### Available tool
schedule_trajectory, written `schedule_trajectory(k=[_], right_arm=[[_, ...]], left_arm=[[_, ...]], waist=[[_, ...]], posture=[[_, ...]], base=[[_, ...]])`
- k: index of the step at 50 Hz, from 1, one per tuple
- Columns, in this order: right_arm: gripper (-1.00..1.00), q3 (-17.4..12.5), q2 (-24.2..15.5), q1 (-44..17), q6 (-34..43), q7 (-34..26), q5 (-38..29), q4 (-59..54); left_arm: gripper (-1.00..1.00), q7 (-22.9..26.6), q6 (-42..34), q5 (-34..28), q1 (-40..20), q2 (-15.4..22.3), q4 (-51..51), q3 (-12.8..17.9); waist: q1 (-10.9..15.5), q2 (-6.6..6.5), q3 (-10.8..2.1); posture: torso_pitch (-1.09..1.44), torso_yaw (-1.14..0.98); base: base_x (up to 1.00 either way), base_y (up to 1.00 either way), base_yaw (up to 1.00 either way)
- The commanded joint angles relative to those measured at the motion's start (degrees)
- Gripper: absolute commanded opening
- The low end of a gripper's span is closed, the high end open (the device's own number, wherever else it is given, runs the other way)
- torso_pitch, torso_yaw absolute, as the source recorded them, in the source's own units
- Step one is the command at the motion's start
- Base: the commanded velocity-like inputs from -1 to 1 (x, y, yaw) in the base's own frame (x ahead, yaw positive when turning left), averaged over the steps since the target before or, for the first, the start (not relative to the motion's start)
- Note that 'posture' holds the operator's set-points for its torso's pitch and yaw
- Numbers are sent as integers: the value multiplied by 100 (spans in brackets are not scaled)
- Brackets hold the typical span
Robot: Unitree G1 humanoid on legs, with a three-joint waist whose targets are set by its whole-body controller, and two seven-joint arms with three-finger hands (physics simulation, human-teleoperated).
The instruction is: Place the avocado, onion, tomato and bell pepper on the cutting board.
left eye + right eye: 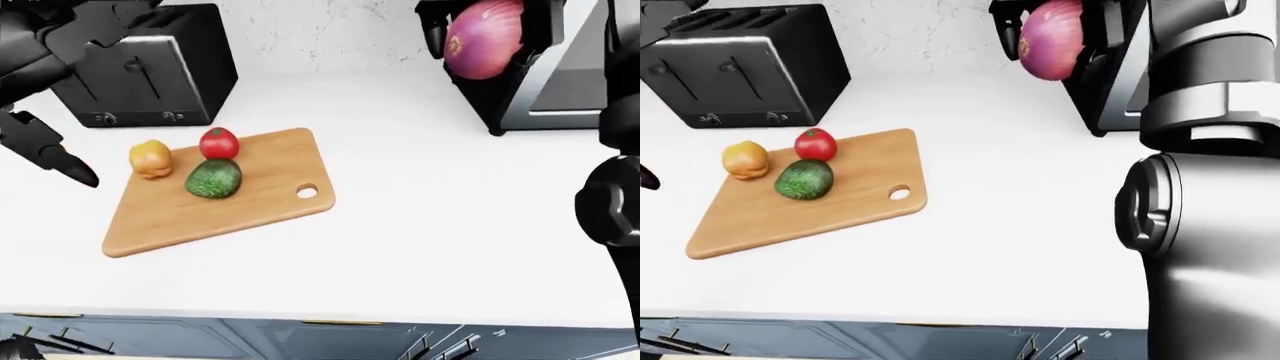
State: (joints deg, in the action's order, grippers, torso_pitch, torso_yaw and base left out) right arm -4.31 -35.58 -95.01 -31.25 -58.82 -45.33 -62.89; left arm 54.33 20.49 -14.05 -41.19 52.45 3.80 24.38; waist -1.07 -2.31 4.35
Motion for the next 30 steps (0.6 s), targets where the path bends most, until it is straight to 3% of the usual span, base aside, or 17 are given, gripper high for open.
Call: schedule_trajectory(k=[1,6,13,24,30], right_arm=[[-100,-36,20,-228,96,163,157,195],[-100,19,229,-283,232,183,257,271],[-100,99,437,-316,288,256,297,290],[-100,156,757,-352,420,626,273,225],[-100,194,920,-333,477,841,259,189]], left_arm=[[100,-236,-79,217,-47,236,111,212],[100,-392,-198,417,162,527,157,344],[100,-574,-347,724,622,896,189,786],[100,-926,-197,840,1555,1071,-161,1593],[100,-1223,-29,736,1799,1080,-611,1696]], waist=[[5,-10,-163],[-9,-47,-147],[-26,-98,-131],[-41,-181,-132],[-47,-199,-131]], posture=[[0,0],[0,0],[0,0],[0,0],[0,0]], base=[[0,0,0],[0,0,0],[0,0,0],[0,0,0],[0,0,0]])
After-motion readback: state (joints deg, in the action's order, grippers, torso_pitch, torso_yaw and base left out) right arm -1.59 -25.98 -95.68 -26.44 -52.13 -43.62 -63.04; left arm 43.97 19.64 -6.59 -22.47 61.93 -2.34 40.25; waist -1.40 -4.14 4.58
